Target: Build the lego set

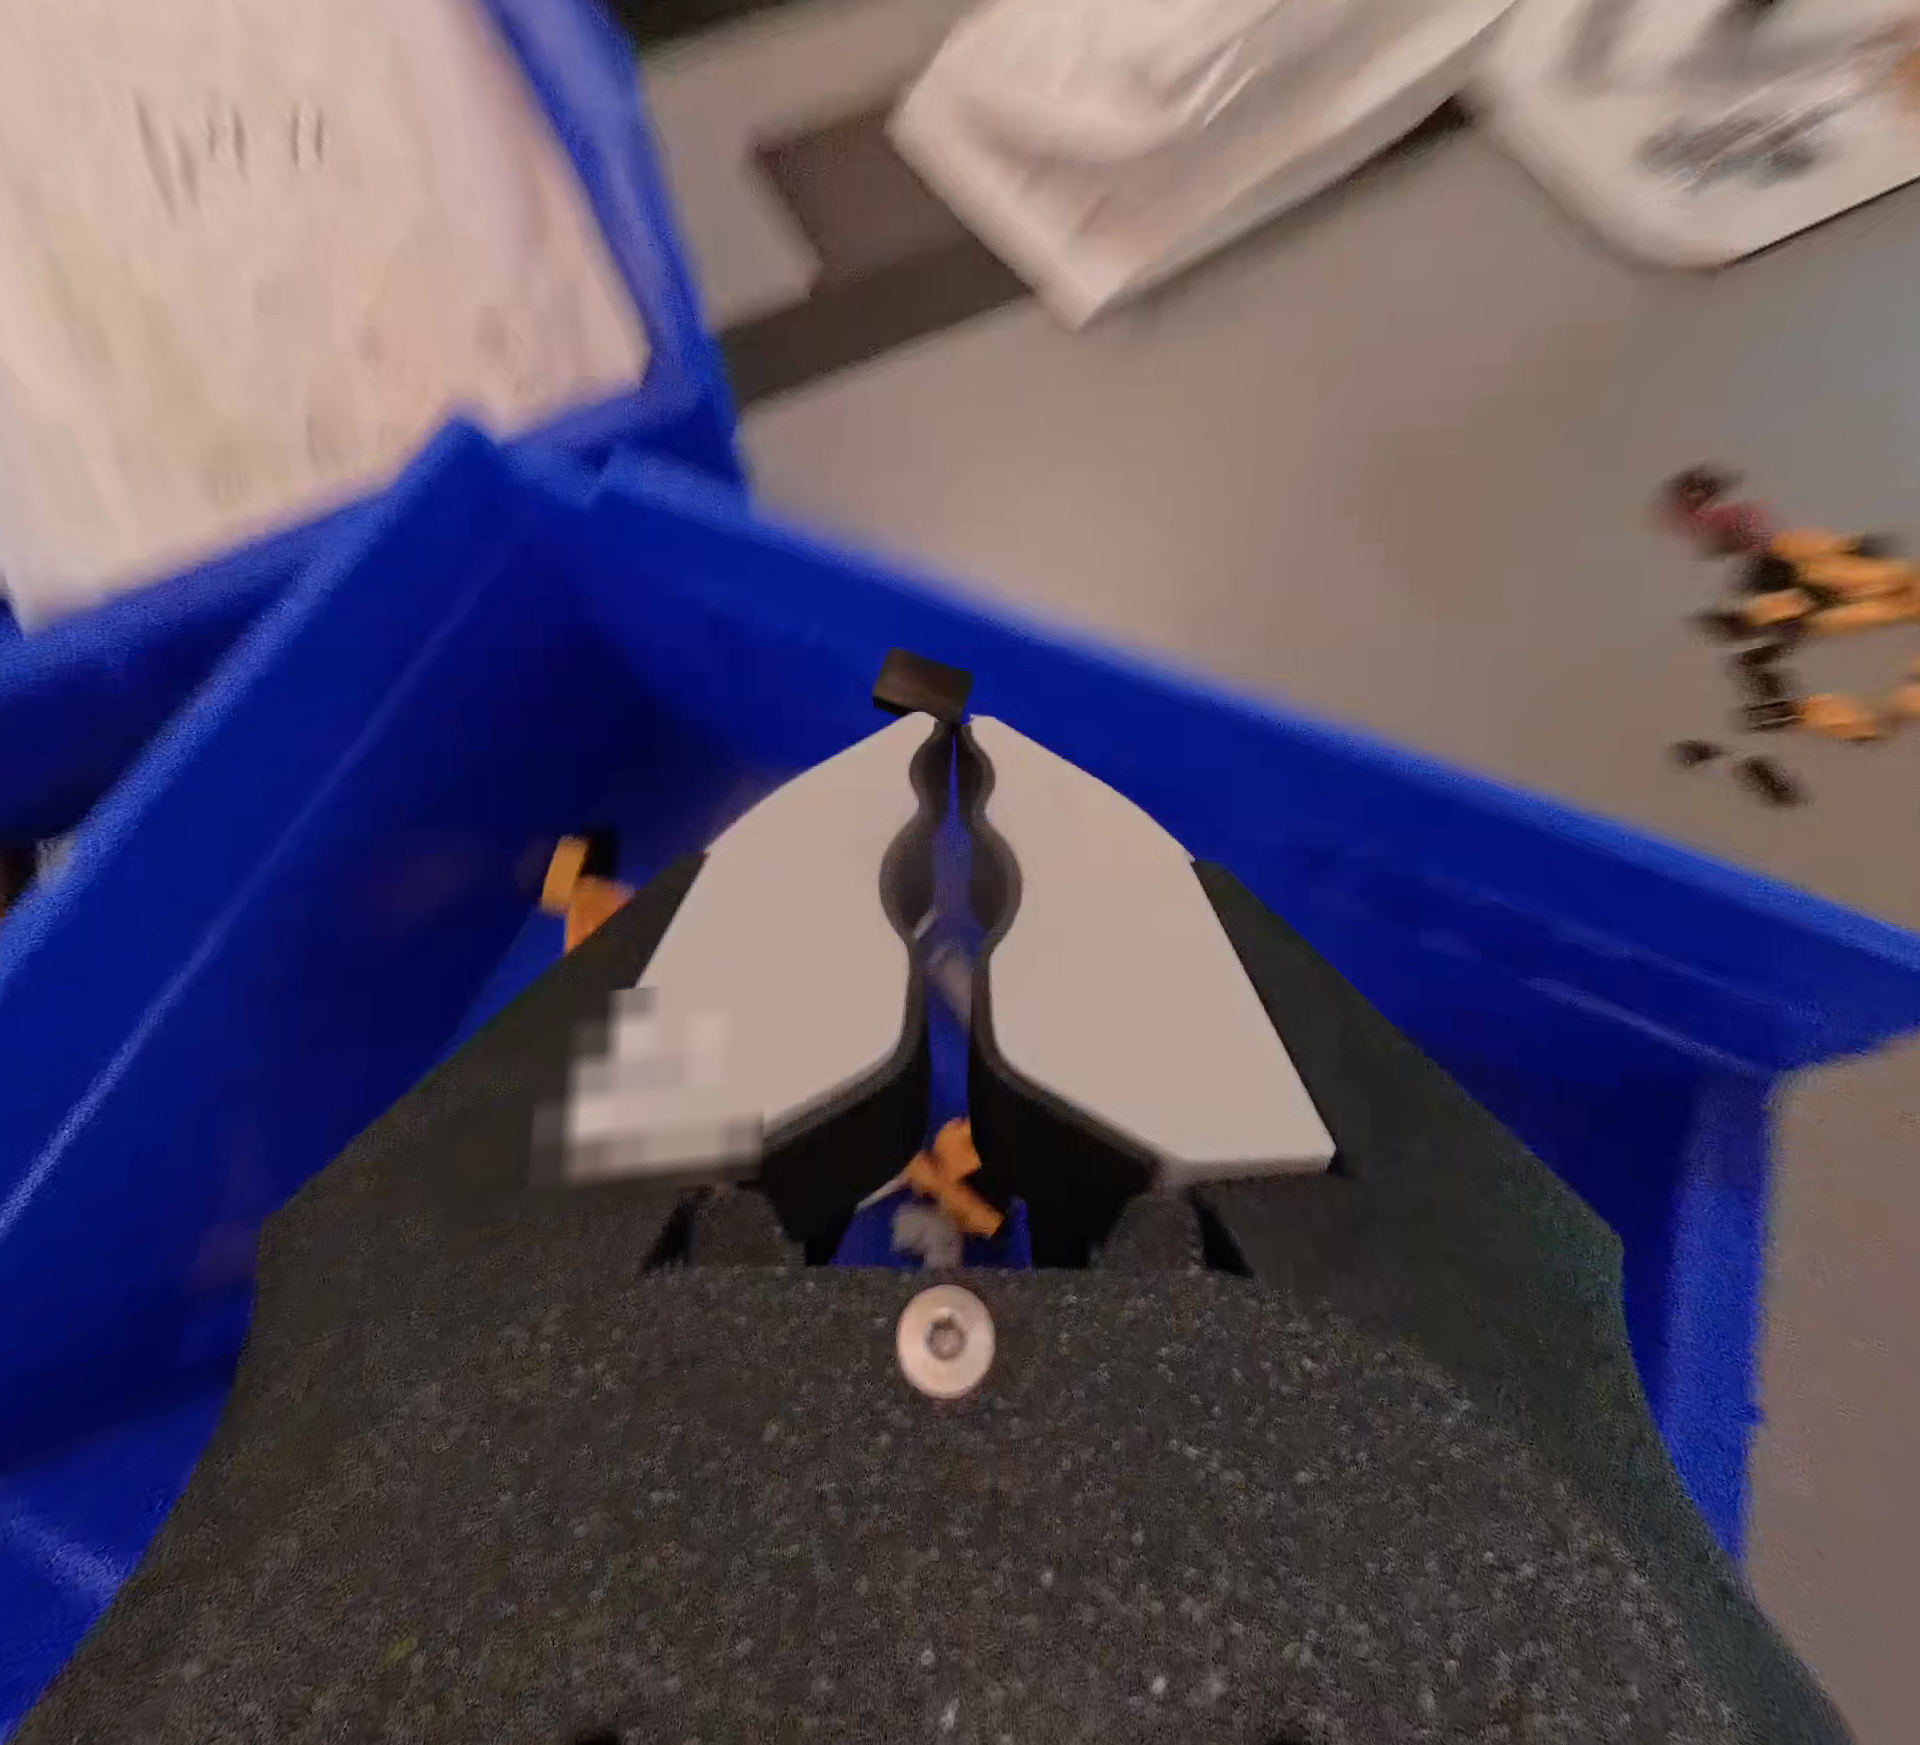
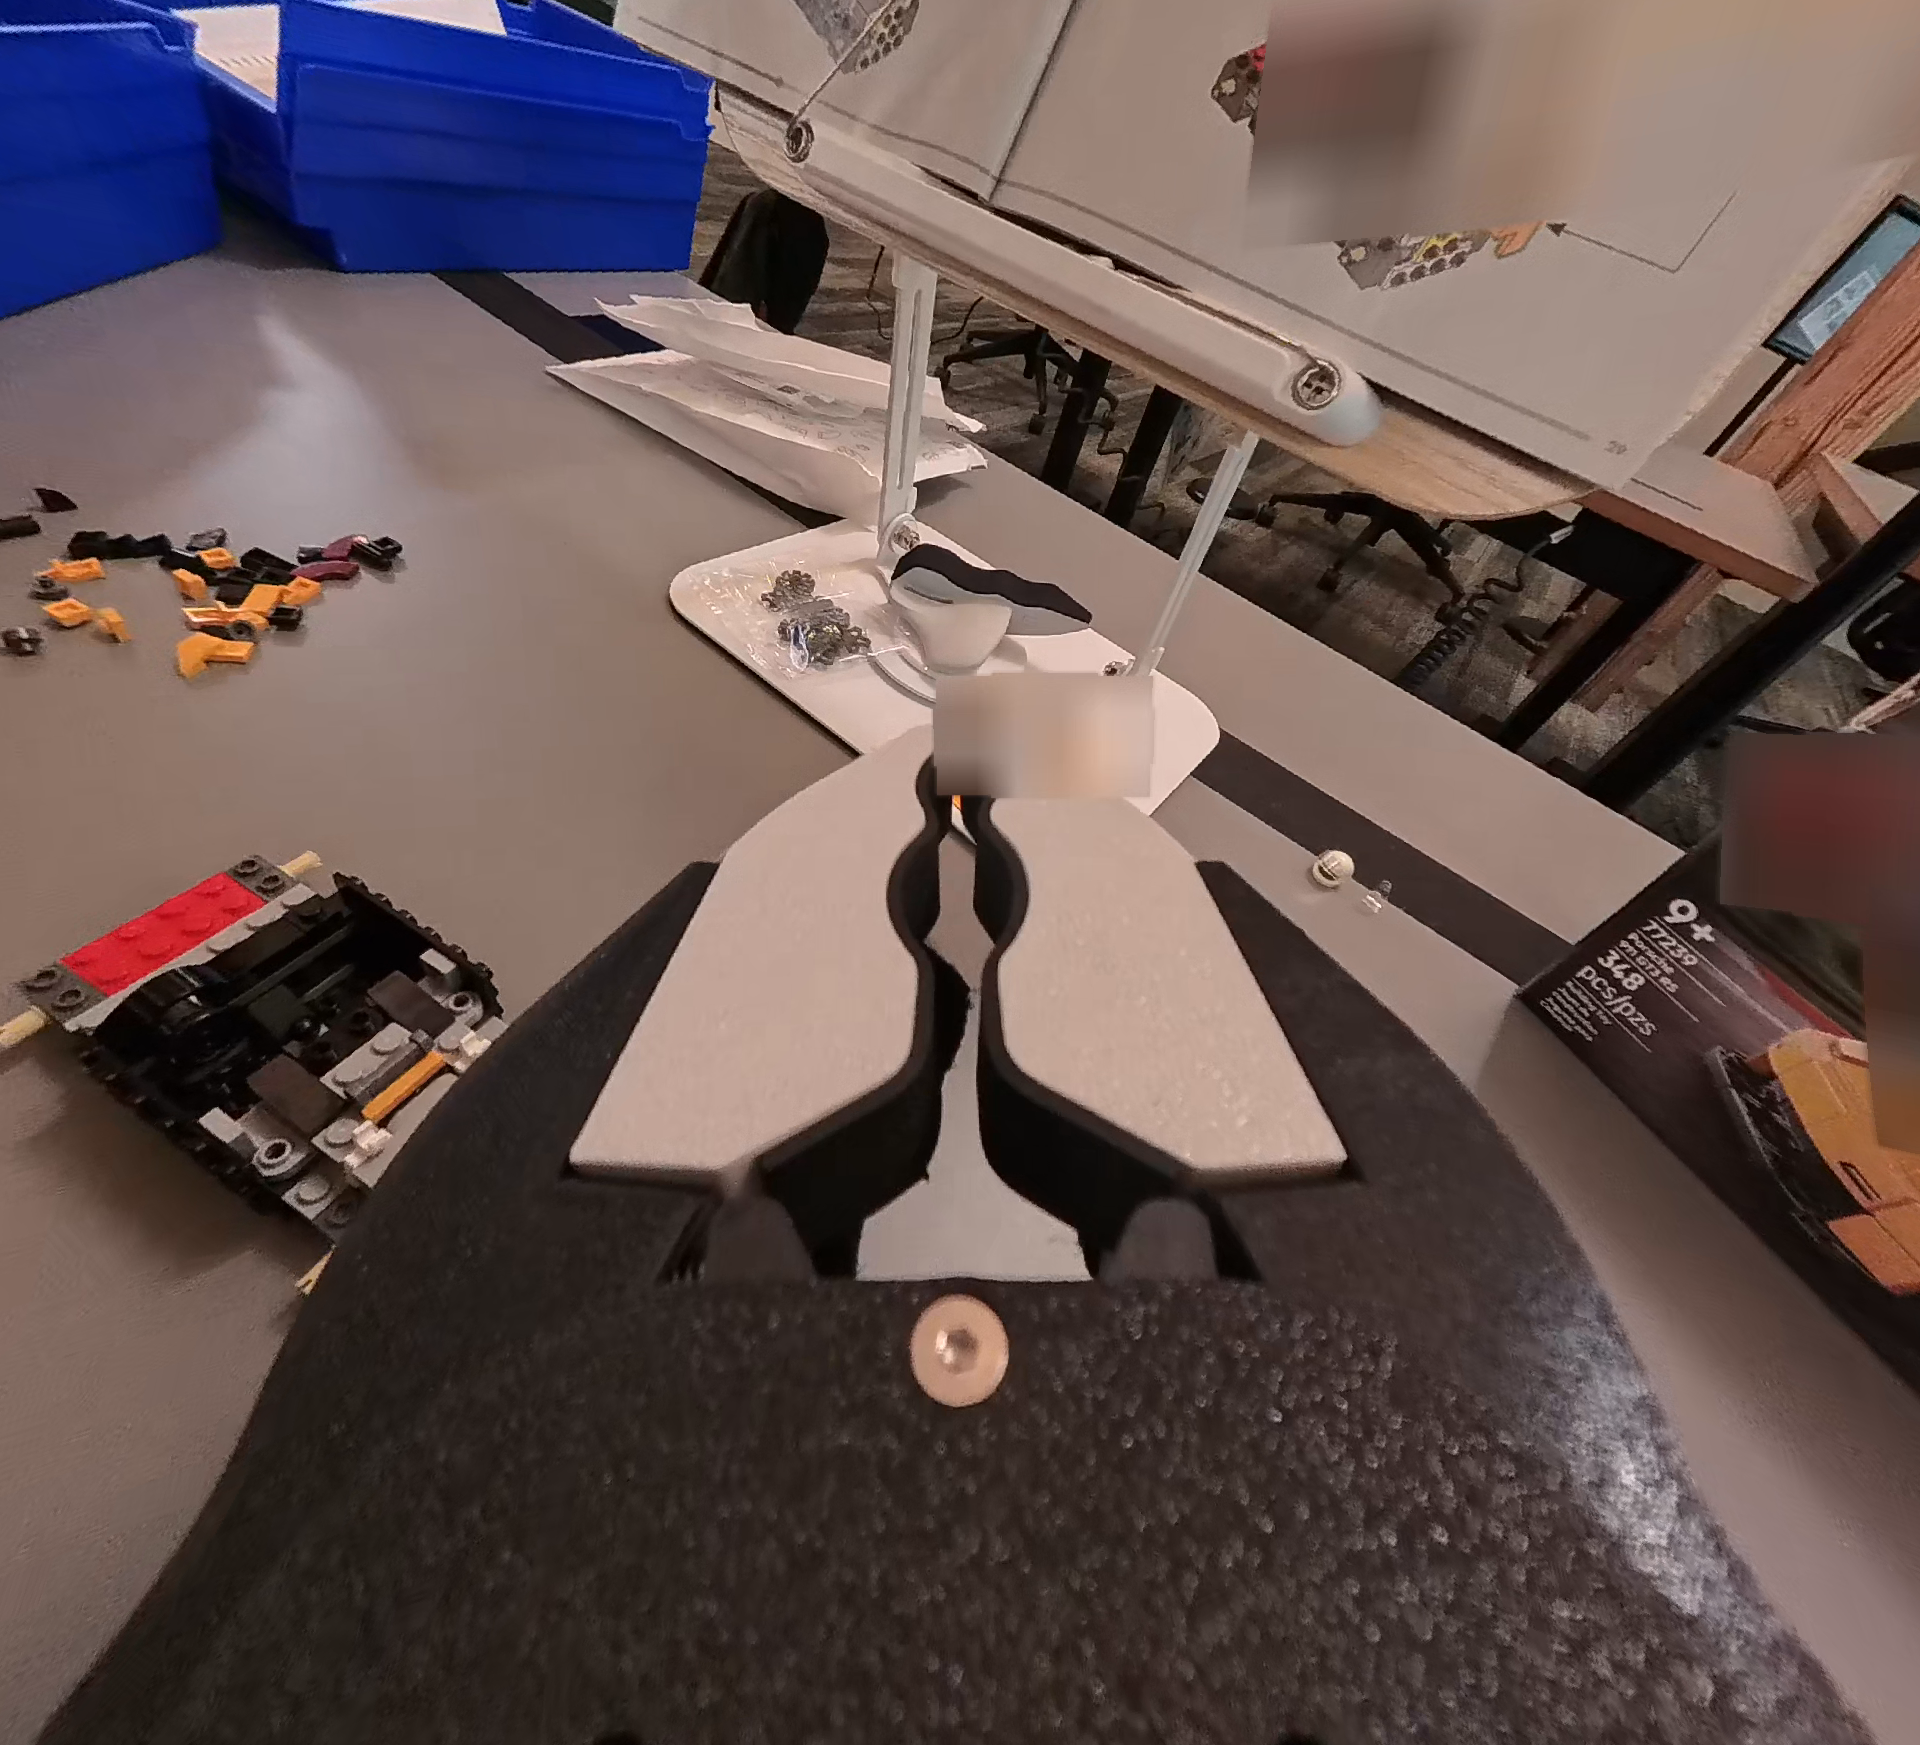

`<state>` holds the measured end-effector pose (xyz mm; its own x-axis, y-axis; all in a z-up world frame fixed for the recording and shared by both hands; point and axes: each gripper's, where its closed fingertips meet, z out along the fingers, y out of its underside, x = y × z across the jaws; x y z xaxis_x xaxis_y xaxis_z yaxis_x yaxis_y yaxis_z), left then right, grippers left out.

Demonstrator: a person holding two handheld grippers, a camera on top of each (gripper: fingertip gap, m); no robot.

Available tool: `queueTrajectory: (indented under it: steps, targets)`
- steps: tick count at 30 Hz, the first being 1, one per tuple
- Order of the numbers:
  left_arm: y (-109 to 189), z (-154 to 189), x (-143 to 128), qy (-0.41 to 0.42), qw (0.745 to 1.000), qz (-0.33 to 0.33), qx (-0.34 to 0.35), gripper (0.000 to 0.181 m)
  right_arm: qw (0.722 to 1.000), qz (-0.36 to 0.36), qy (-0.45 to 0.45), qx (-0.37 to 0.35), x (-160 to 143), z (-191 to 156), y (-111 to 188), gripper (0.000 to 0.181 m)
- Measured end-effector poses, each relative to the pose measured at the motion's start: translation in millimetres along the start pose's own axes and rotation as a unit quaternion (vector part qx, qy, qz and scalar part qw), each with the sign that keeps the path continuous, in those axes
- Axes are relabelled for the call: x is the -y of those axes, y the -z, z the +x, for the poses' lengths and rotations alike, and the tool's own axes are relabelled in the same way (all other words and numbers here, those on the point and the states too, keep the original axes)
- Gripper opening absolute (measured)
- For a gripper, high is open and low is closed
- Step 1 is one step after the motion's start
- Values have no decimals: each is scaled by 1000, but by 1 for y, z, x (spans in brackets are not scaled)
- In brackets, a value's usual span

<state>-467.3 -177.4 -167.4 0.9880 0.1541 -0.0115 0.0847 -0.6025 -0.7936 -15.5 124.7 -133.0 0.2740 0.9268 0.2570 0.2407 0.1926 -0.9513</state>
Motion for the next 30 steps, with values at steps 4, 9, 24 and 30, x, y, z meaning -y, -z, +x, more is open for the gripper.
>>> queueTrajectory:
  steps: [4,9,24,30]
  targets:
    - [45,70,62,-71,974,190,-101,1,1000,3,0,1,2,-1,1,0]
    - [89,167,100,-118,914,298,-249,1,1000,9,3,8,6,-6,1,0]
    - [30,420,123,40,695,215,-685,0,931,89,137,325,73,-112,47,10]
    - [-9,489,93,-20,695,81,-714,0,860,27,283,424,69,-123,76,14]
